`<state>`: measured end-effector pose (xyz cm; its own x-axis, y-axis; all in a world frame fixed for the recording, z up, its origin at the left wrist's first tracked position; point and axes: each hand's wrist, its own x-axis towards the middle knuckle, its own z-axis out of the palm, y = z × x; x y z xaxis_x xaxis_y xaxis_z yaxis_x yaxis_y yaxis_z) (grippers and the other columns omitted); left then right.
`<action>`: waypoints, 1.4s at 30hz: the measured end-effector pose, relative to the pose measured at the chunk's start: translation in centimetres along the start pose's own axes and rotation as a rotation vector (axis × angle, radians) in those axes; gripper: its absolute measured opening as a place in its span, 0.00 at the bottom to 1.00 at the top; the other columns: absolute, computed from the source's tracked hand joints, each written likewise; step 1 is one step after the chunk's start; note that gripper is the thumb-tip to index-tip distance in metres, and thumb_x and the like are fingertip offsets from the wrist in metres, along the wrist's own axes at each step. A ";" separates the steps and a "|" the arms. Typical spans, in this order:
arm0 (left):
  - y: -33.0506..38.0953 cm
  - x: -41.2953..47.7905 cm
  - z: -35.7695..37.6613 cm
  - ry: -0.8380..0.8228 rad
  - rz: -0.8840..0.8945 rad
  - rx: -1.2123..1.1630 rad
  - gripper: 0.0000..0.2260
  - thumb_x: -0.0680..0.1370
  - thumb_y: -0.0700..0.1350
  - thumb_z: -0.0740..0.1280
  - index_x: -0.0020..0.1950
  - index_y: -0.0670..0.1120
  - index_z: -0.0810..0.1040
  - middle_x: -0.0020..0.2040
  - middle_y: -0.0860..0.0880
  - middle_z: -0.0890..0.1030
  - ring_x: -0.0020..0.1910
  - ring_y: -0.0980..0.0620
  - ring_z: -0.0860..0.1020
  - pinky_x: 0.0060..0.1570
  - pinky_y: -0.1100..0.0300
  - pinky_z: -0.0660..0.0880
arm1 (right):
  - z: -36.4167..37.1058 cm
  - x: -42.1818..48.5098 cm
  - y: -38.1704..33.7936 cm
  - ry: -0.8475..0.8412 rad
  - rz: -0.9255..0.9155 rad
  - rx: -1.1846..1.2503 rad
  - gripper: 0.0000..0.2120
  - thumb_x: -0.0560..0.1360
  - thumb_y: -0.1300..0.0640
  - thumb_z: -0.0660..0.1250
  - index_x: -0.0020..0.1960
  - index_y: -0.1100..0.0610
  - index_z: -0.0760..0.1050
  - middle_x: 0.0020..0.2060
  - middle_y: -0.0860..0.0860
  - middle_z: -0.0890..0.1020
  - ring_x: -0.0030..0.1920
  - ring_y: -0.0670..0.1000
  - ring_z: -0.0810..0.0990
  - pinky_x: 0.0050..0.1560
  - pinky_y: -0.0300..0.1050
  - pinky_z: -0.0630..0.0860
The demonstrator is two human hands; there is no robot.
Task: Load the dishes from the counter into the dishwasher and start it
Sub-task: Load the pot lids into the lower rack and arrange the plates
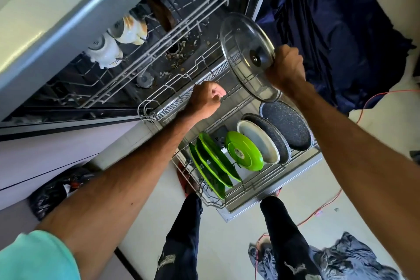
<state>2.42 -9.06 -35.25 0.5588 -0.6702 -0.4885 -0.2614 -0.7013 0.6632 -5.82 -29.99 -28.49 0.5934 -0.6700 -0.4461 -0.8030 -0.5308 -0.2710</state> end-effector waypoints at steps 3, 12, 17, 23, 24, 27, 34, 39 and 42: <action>0.4 0.1 0.3 0.004 0.010 0.005 0.11 0.78 0.33 0.67 0.59 0.40 0.82 0.57 0.44 0.84 0.56 0.51 0.82 0.51 0.72 0.75 | 0.9 -0.5 0.4 -0.010 -0.037 -0.038 0.17 0.82 0.54 0.62 0.65 0.64 0.70 0.61 0.64 0.74 0.60 0.65 0.75 0.58 0.56 0.74; 0.8 1.0 1.4 -0.008 0.034 0.028 0.10 0.78 0.34 0.67 0.58 0.41 0.83 0.57 0.44 0.85 0.57 0.50 0.82 0.56 0.62 0.79 | 2.3 -1.1 2.2 -0.027 -0.051 -0.097 0.14 0.79 0.62 0.62 0.64 0.65 0.71 0.59 0.64 0.74 0.57 0.63 0.75 0.52 0.51 0.71; 1.1 1.2 2.4 -0.022 0.029 0.033 0.09 0.79 0.35 0.68 0.57 0.41 0.83 0.56 0.45 0.85 0.56 0.50 0.83 0.56 0.63 0.79 | 2.0 -0.4 1.2 -0.046 -0.142 -0.085 0.13 0.81 0.60 0.63 0.63 0.64 0.72 0.58 0.63 0.76 0.58 0.63 0.77 0.54 0.52 0.75; 1.5 0.9 2.6 -0.029 0.016 0.041 0.09 0.78 0.35 0.69 0.56 0.42 0.84 0.55 0.46 0.86 0.54 0.53 0.82 0.43 0.79 0.72 | 3.1 0.3 -1.2 -0.077 -0.275 -0.160 0.16 0.78 0.63 0.64 0.64 0.65 0.72 0.60 0.62 0.77 0.58 0.61 0.78 0.53 0.50 0.74; 1.5 0.9 2.6 -0.027 0.011 0.035 0.08 0.78 0.35 0.68 0.56 0.42 0.84 0.55 0.46 0.86 0.54 0.54 0.81 0.41 0.80 0.71 | 3.5 0.3 -1.0 -0.084 -0.280 -0.171 0.17 0.78 0.61 0.64 0.65 0.65 0.71 0.60 0.62 0.77 0.58 0.61 0.77 0.55 0.51 0.74; 1.1 0.7 2.6 -0.020 -0.004 0.013 0.08 0.78 0.35 0.68 0.55 0.41 0.84 0.55 0.46 0.85 0.54 0.53 0.82 0.40 0.80 0.71 | 4.6 0.1 -0.6 -0.115 -0.274 -0.159 0.17 0.78 0.62 0.64 0.65 0.66 0.69 0.60 0.63 0.76 0.59 0.60 0.75 0.59 0.52 0.72; 0.1 -0.3 2.9 -0.044 -0.024 -0.013 0.08 0.78 0.35 0.67 0.55 0.41 0.84 0.56 0.44 0.85 0.57 0.50 0.82 0.55 0.65 0.78 | 5.3 -0.5 0.0 -0.101 -0.171 -0.084 0.13 0.78 0.60 0.61 0.61 0.64 0.74 0.57 0.63 0.79 0.58 0.64 0.76 0.55 0.55 0.72; -0.5 -0.9 3.0 -0.060 -0.020 -0.023 0.09 0.78 0.34 0.67 0.55 0.41 0.84 0.56 0.44 0.85 0.57 0.49 0.82 0.56 0.63 0.78 | 5.2 -0.8 0.1 -0.129 -0.114 -0.046 0.15 0.81 0.58 0.58 0.65 0.65 0.71 0.59 0.63 0.77 0.58 0.63 0.77 0.54 0.53 0.75; -1.1 -1.4 2.9 -0.060 -0.038 -0.046 0.10 0.77 0.34 0.66 0.55 0.41 0.84 0.56 0.44 0.85 0.57 0.50 0.82 0.57 0.62 0.78 | 5.2 -1.2 0.2 -0.097 -0.076 0.000 0.19 0.82 0.51 0.60 0.67 0.62 0.71 0.61 0.60 0.76 0.60 0.60 0.77 0.55 0.49 0.73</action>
<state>-0.38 -8.12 -36.95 0.5187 -0.6579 -0.5460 -0.2037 -0.7153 0.6685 -7.03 -26.60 -32.46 0.6444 -0.5741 -0.5051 -0.7559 -0.5782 -0.3071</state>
